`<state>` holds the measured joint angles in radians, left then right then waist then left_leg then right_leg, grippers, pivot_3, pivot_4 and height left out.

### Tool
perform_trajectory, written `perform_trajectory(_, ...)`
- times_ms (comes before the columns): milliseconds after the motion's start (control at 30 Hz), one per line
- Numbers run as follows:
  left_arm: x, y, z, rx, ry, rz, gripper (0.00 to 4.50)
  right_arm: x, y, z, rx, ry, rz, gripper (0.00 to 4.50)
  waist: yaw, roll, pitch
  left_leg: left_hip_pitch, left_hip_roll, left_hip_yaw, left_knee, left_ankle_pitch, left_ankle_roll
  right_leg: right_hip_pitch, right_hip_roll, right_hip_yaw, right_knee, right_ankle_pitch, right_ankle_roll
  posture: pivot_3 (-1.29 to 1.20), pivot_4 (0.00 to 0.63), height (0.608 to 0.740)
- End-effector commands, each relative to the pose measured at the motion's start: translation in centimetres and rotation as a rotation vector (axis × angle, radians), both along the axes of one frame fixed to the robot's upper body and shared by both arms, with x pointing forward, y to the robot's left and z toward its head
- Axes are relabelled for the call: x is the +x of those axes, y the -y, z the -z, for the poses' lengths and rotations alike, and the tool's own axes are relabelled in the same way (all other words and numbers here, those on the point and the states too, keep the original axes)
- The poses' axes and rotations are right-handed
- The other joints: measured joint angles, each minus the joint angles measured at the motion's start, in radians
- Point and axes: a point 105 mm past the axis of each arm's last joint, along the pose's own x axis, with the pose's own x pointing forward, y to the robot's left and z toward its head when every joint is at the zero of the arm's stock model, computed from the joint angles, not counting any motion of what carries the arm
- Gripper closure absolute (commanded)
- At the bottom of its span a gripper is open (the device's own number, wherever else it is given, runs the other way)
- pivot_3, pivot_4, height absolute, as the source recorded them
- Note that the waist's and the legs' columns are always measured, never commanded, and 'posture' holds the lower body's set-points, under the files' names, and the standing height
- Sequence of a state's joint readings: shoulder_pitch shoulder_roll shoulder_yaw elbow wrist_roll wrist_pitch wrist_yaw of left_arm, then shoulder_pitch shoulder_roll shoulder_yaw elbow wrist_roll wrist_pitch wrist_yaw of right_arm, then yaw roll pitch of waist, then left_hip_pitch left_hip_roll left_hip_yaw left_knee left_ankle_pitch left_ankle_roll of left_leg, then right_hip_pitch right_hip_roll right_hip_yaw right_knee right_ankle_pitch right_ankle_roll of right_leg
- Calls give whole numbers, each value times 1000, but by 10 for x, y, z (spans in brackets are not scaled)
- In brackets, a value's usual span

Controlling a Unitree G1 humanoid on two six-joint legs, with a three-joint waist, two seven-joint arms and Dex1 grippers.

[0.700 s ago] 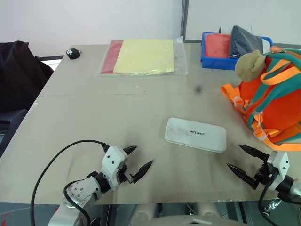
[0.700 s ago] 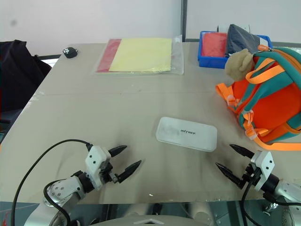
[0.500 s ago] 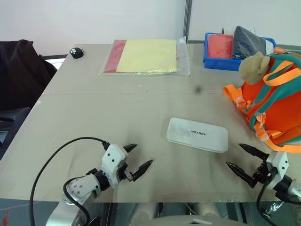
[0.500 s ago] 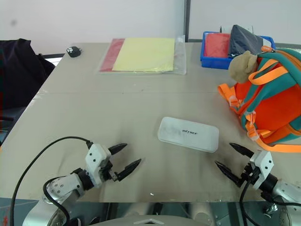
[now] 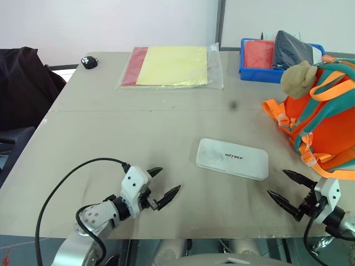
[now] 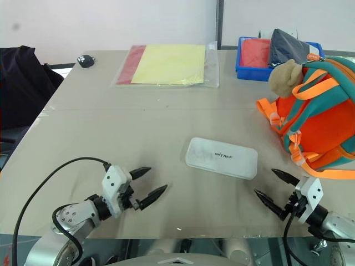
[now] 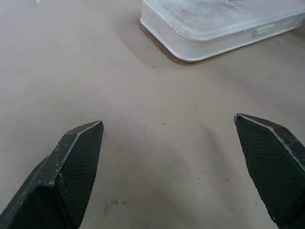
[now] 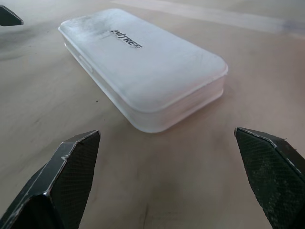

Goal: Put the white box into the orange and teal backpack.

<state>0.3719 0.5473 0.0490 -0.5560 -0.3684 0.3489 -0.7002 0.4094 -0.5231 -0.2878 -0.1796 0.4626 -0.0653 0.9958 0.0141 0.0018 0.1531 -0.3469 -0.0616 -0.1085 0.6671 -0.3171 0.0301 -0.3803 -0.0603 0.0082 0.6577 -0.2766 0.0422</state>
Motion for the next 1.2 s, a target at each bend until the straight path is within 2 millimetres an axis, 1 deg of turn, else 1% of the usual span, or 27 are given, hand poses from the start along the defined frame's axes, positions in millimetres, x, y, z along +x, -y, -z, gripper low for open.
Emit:
perform_trajectory(33, -4, 2, -10, -32, 10, 25, 0, 2, 1, -8, -1, 26, -8, 35, 0, 0, 0, 0, 0, 0, 0, 0, 0, 0, 0, 0, 0, 0, 0, 0, 150, 740)
perform_trajectory(200, -3, 1, -11, -37, 22, 21, 0, 7, 6, -10, -11, 32, 2, 35, 0, 0, 0, 0, 0, 0, 0, 0, 0, 0, 0, 0, 0, 0, 0, 0, 150, 740)
perform_trajectory(333, 8, -11, -15, -23, 43, 7, 0, 11, 9, -12, -20, 34, 15, 35, 1, 0, 0, 0, 0, 0, 0, 0, 0, 0, 0, 0, 0, 0, 0, 0, 150, 740)
perform_trajectory(367, 12, -14, -17, -26, 48, 8, 0, 12, 10, -13, -22, 36, 19, 551, 1, 0, 0, 0, 0, 0, 0, 0, 0, 0, 0, -1, 0, 0, 0, 0, 150, 740)
perform_trajectory(400, 16, -15, -19, -27, 57, 24, 0, 13, 12, -13, -27, 40, 21, 687, 1, 0, 0, 0, 0, 0, 0, 0, 0, 0, 0, -1, 0, 0, 0, 0, 150, 740)
perform_trajectory(433, 19, -16, -21, -24, 63, 45, 0, 15, 13, -14, -36, 42, 24, 1116, 0, 0, 0, 0, 0, 0, 0, 0, 0, 0, 0, -1, 0, 0, 0, 0, 150, 740)
perform_trajectory(467, 23, -15, -21, -12, 69, 75, 0, 18, 15, -14, -48, 43, 33, 1685, 0, 0, 0, 0, 0, 0, 0, 0, 0, 0, 0, -1, 0, 0, 0, 0, 150, 740)
perform_trajectory(500, 26, -15, -22, 1, 75, 103, 0, 21, 17, -14, -57, 43, 39, 2074, 0, 0, 0, 0, 0, 0, 0, 0, -1, 0, 0, -1, 0, 0, 0, 0, 150, 740)
perform_trajectory(533, 30, -15, -22, 12, 83, 125, 0, 23, 18, -13, -67, 42, 41, 2629, 0, 0, 0, 0, 0, 0, 0, 1, -1, 0, 0, -1, 0, 0, 0, 0, 150, 740)
perform_trajectory(633, 50, -19, -21, 81, 110, 181, 0, 32, 21, -12, -128, 43, 33, 4127, 0, 0, 0, 0, -1, 0, 0, 1, -1, 0, 0, -1, 0, 0, 0, 0, 150, 740)
perform_trajectory(667, 57, -20, -17, 125, 120, 207, 0, 38, 21, -13, -142, 50, 29, 4481, 0, 0, 0, 0, -1, 0, 0, 1, -1, 0, 0, -1, 0, 0, 0, 0, 150, 740)
perform_trajectory(733, 64, -21, -12, 178, 131, 255, 0, 45, 18, -13, -161, 58, 11, 4481, -3, 0, 0, 0, -1, 0, 0, 1, -2, 0, 1, -1, 0, 0, 0, 0, 150, 740)
perform_trajectory(767, 74, -23, -10, 198, 136, 248, 0, 49, 12, -14, -165, 60, -12, 4481, -4, 0, 0, 0, -1, 0, 0, 1, -2, -1, 1, -1, 0, 0, 0, 0, 150, 740)
perform_trajectory(833, 92, -22, -10, 225, 161, 249, 0, 59, -4, -15, -183, 73, -72, 4481, -4, 0, 0, 0, -1, 0, 0, 1, -2, -2, 1, 0, 0, 0, 0, 0, 150, 740)
perform_trajectory(867, 97, -18, -9, 230, 166, 269, 0, 63, -13, -17, -173, 83, -98, 4481, -5, 0, 0, -1, -1, 0, 0, 1, -2, -3, 1, 0, 1, 0, 0, 0, 150, 740)
perform_trajectory(900, 101, -10, -9, 228, 174, 300, 0, 70, -27, -21, -158, 102, -130, 4481, -6, 0, 1, -2, -1, 0, 1, 1, -2, -4, 1, 0, 2, 0, 0, 0, 150, 740)
perform_trajectory(933, 103, -5, -9, 227, 180, 321, 0, 75, -37, -24, -146, 116, -150, 4481, -8, -1, 1, -2, -1, 0, 1, 1, -2, -5, 2, 0, 3, 0, 0, 0, 150, 740)
perform_trajectory(967, 105, 0, -9, 222, 179, 336, 0, 79, -45, -27, -135, 128, -163, 4481, -10, -1, 1, -3, -1, 0, 1, 1, -2, -5, 2, 1, 3, 0, 1, 0, 150, 740)
perform_trajectory(1033, 107, 3, -7, 213, 167, 343, 0, 85, -52, -29, -133, 142, -169, 4481, -13, -1, 1, -3, -1, 0, 1, 1, -2, -6, 2, 1, 3, 0, 1, 0, 150, 740)
perform_trajectory(1133, 104, 3, -10, 89, 67, 319, 0, 93, -57, -29, -132, 161, -153, 4481, -18, -1, 0, -11, -1, 0, 2, 1, -2, -15, 2, 2, 4, 1, 1, 0, 150, 740)
perform_trajectory(1200, 98, -3, -14, 19, 2, 315, 0, 95, -57, -29, -131, 165, -145, 4481, -21, -1, 0, -15, -1, -1, 4, 1, -2, -19, 2, 1, 5, 1, 1, 0, 150, 740)
